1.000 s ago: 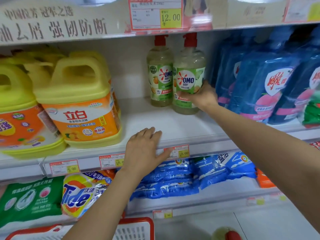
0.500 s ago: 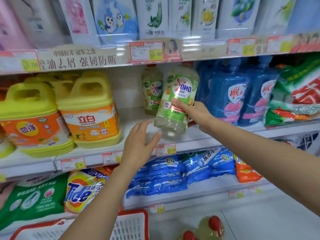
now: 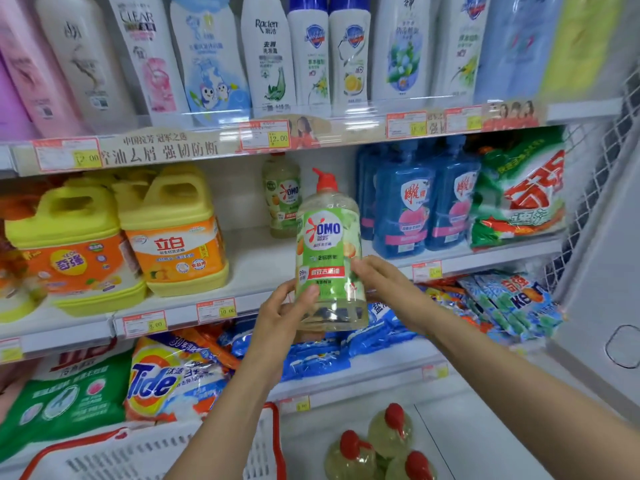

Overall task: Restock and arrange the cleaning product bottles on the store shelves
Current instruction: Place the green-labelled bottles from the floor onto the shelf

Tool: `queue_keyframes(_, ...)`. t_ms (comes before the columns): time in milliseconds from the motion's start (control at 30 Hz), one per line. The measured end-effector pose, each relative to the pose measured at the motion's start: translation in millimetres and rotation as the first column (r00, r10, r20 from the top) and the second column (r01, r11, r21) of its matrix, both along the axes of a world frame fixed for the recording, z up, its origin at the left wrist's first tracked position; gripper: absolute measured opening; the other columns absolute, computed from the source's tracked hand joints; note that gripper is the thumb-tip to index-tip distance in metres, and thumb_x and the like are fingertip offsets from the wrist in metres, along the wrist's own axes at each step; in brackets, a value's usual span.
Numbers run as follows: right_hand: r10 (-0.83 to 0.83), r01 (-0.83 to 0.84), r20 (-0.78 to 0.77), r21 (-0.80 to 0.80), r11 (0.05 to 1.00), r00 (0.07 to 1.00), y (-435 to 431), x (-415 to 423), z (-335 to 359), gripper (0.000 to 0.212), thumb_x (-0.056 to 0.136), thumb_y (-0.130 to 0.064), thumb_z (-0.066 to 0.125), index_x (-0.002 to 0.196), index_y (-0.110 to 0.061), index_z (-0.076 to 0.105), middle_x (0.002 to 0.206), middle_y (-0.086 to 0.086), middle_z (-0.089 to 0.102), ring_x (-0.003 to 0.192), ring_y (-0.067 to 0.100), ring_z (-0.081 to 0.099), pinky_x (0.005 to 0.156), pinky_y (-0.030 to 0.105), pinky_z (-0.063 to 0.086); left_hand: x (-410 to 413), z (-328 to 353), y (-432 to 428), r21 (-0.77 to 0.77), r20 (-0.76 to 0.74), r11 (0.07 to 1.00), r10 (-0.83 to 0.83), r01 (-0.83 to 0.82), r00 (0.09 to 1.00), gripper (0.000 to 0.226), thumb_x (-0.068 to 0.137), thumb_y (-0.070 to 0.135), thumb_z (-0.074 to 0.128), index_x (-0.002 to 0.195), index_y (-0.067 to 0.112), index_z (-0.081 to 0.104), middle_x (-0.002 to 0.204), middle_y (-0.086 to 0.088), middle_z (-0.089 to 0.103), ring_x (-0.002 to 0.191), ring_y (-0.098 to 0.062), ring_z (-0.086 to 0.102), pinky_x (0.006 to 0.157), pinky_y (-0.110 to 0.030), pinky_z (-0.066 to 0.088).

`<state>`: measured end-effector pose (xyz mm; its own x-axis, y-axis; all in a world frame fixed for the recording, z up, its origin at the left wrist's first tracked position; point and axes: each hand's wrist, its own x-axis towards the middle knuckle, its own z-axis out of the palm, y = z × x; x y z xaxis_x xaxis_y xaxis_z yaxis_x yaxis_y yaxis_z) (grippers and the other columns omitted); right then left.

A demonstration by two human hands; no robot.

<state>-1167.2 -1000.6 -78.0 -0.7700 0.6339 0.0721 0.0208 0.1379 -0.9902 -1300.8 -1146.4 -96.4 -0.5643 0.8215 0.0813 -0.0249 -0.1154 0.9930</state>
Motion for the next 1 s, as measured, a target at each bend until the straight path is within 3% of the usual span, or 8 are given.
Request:
queue_keyframes(133,-0.04,-0.016,-0.19,-0.284,0.959,0.981,-18.1,11.0,-12.8,0.063,0.082,-0.045,0.067,0.128,-0.006,0.048,0.122,0.015,0.068,0.108,0.03,0.068,0.09,0.047,0.056,19.7,4.1,-3.4,-0.035,0.015,0.997,-0.064,0.064,0.998,0.044,0.085,0.045,0.062,0.121,0.02,0.065,0.108,-0.005,0.075,0.097,-0.023,0.073,0.075,-0.042,0.061)
queue_keyframes(233,-0.156,0.078,-0.227,-0.318,0.945,0.961,-26.3,22.1,-14.1,0.058,0.077,-0.039,0.071,0.122,-0.006,0.052,0.112,0.018,0.072,0.098,0.031,0.071,0.088,0.052,0.055,25.3,10.1,-5.1,-0.123,-0.119,0.988,-0.108,0.093,0.987,0.042,0.089,0.057,0.058,0.123,0.033,0.064,0.109,0.005,0.074,0.101,-0.018,0.07,0.085,-0.039,0.058)
queue_keyframes(300,-0.204,0.141,-0.201,-0.291,0.946,0.958,-30.0,30.8,-14.0,0.059,0.074,-0.039,0.074,0.12,-0.008,0.053,0.106,0.017,0.074,0.09,0.03,0.072,0.079,0.047,0.059,26.8,12.8,-4.2,-0.134,-0.145,0.988,-0.093,0.074,0.985,0.056,0.079,0.064,0.063,0.129,0.04,0.055,0.113,0.007,0.071,0.105,-0.017,0.068,0.088,-0.039,0.058)
queue_keyframes(433,-0.221,0.201,-0.137,-0.147,0.969,0.966,-33.4,42.9,-8.0,0.049,0.084,-0.031,0.073,0.12,-0.003,0.054,0.085,0.01,0.077,0.067,0.019,0.073,0.054,0.028,0.055,46.0,17.2,0.9,-0.12,-0.088,0.987,-0.117,0.106,0.989,0.043,0.077,0.046,0.073,0.118,0.039,0.058,0.096,0.007,0.075,0.087,-0.011,0.072,0.061,-0.022,0.055)
queue_keyframes(600,-0.062,0.063,-0.028,0.035,0.997,0.998,-33.5,58.0,8.0,0.054,0.084,-0.056,0.053,0.123,-0.021,0.064,0.103,0.0,0.076,0.089,0.012,0.073,0.069,0.02,0.056,47.3,26.1,3.4,-0.173,0.166,0.983,-0.034,0.063,0.985,0.039,0.081,0.05,0.069,0.104,0.019,0.072,0.087,-0.004,0.077,0.07,-0.017,0.074,0.058,-0.032,0.059)
queue_keyframes(733,-0.009,0.009,-0.009,0.042,0.999,1.0,-36.1,60.8,10.9,0.052,0.086,-0.059,0.048,0.124,-0.028,0.065,0.11,-0.003,0.074,0.091,0.005,0.071,0.068,0.016,0.055,46.8,29.1,4.5,-0.194,0.213,0.979,-0.025,0.067,0.977,0.043,0.077,0.052,0.071,0.102,0.017,0.073,0.082,-0.005,0.077,0.068,-0.018,0.074,0.058,-0.035,0.059)
queue_keyframes(867,-0.07,0.063,-0.057,-0.119,0.991,0.996,-29.5,55.6,7.3,0.055,0.085,-0.064,0.047,0.123,-0.027,0.06,0.103,0.001,0.074,0.086,0.01,0.071,0.072,0.027,0.058,49.0,28.7,2.5,-0.126,0.136,0.992,-0.011,0.029,0.991,0.05,0.067,0.046,0.077,0.11,0.023,0.067,0.076,0.004,0.076,0.065,-0.012,0.073,0.053,-0.028,0.056)
queue_keyframes(1000,-0.133,0.108,-0.11,-0.207,0.972,0.985,-25.5,45.6,1.0,0.059,0.081,-0.055,0.063,0.126,-0.018,0.054,0.104,0.006,0.074,0.091,0.02,0.073,0.074,0.039,0.06,52.5,20.2,2.8,-0.099,-0.089,0.995,-0.042,0.034,0.995,0.086,0.053,0.046,0.091,0.131,0.038,0.054,0.102,0.002,0.073,0.086,-0.011,0.073,0.066,-0.03,0.058)
